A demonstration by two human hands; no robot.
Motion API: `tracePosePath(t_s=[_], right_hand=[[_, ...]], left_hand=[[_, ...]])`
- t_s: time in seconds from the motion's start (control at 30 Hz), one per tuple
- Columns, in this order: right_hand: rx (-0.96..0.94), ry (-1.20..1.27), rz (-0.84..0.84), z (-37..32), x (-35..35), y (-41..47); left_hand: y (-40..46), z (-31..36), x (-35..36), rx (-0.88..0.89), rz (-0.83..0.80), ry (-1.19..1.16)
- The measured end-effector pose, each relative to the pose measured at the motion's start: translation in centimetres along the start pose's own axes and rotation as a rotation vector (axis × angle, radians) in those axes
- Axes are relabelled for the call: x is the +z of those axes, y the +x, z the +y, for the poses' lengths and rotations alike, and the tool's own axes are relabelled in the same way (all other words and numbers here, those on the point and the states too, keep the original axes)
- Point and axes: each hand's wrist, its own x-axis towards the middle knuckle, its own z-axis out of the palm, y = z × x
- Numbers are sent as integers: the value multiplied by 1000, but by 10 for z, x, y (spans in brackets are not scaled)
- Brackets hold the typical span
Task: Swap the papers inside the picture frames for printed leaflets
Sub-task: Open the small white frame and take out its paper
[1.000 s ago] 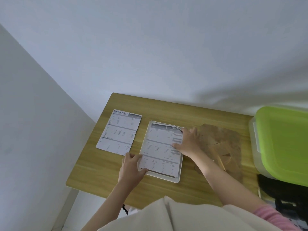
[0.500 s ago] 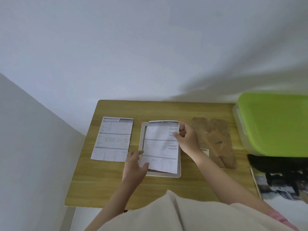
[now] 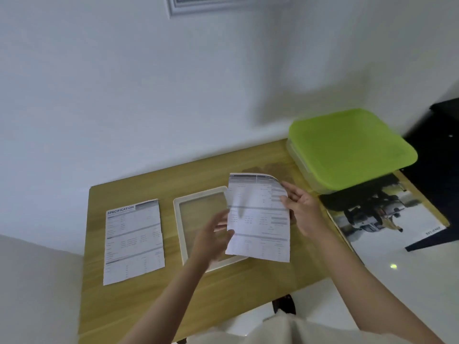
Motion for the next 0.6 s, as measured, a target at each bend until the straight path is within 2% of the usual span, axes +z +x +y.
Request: tracePosePath(t_s=[0.17,0.4,0.6], right_hand=[[16,-15,173,6,-93,-2],[33,-270,370,28,-228,4],[-2,-489,367,29,-283,31]], left_hand=[[4,33,79,36,-60,-75],[2,58,227,-50,-71,-81],[6,82,297,-98,-65,-42]])
